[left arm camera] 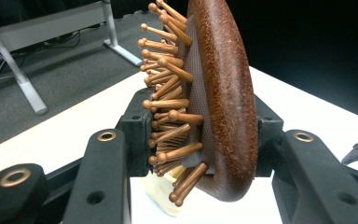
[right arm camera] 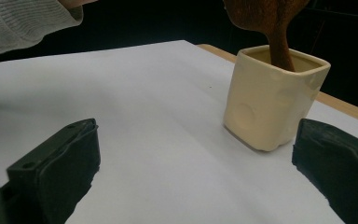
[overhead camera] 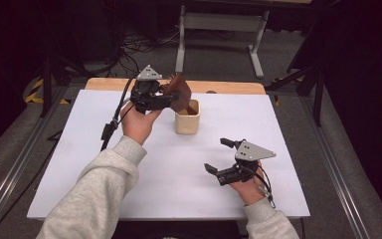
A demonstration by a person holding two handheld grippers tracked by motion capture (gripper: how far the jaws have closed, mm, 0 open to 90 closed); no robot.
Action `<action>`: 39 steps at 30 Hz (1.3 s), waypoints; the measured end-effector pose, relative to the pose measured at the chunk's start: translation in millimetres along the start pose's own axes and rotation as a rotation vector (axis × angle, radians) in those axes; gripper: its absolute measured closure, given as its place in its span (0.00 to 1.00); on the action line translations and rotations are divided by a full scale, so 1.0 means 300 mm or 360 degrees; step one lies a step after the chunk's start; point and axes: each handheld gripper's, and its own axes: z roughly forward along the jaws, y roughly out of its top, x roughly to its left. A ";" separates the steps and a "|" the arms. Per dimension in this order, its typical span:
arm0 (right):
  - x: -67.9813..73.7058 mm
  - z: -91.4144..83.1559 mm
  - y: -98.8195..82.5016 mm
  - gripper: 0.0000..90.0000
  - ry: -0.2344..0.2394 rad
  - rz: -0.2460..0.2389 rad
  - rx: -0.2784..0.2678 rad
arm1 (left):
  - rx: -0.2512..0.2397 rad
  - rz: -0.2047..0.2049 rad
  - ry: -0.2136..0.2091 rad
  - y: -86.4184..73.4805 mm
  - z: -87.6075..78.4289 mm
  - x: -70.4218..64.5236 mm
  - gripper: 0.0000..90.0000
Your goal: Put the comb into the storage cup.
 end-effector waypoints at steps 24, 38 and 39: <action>0.002 0.001 0.000 0.02 0.0010 -0.0001 0.0003 | 0.0075 0.0033 0.0100 -0.035 0.040 -0.009 0.56; 0.000 0.001 0.000 0.02 0.0011 0.0001 -0.0002 | 0.0054 -0.0049 0.0050 -0.071 0.022 0.037 0.31; 0.000 0.000 0.000 0.02 0.0010 0.0001 -0.0003 | 0.0066 -0.0056 0.0047 -0.077 0.021 0.043 0.27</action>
